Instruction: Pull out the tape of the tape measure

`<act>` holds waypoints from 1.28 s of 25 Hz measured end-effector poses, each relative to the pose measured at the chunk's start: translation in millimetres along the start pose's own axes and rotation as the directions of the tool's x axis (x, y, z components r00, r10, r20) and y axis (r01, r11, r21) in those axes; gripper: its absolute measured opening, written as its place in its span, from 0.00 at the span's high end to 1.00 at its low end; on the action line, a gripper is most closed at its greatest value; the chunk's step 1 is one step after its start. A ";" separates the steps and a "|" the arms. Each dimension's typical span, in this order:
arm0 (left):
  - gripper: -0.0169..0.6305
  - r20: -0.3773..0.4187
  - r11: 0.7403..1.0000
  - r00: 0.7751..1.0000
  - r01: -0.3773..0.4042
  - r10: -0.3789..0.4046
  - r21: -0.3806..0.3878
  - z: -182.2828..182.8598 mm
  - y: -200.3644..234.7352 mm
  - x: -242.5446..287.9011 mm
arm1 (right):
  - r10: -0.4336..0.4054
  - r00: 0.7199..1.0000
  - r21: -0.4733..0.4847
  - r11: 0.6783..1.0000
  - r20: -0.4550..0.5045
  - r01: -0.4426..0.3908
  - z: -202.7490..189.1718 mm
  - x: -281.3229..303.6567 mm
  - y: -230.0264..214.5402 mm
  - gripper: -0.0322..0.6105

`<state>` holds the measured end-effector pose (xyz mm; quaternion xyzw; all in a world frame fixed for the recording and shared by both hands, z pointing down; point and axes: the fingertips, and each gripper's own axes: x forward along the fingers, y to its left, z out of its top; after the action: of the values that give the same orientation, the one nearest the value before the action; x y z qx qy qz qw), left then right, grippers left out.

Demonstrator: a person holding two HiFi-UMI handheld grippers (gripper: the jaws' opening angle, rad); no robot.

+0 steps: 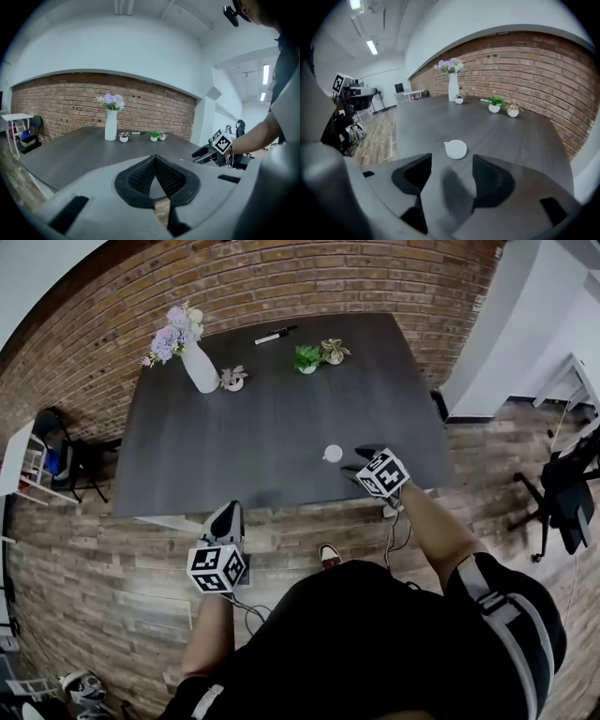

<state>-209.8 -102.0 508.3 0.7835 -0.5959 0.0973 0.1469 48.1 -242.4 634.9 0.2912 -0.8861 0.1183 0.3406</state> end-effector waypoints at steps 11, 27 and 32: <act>0.96 -0.082 0.999 0.996 -0.020 0.023 0.029 0.7 -1.7 40.3 | 0.168 0.969 -0.171 0.965 -0.180 -0.199 7.0 65.5 -2.8 0.53; 0.96 0.043 0.915 0.961 0.246 -0.273 0.321 95.9 -77.3 134.1 | 0.169 0.926 -0.068 0.986 0.339 -0.155 169.4 -44.5 2.8 0.62; 0.88 0.087 0.838 0.912 0.328 -0.402 0.436 138.1 -121.3 147.6 | 0.164 0.893 -0.111 0.985 0.420 -0.129 201.7 -85.1 10.4 0.63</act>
<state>-56.2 -253.5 413.2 0.9013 -0.4117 0.1214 -0.0584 -15.0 -279.3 428.3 0.2285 -0.9626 0.0415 0.1397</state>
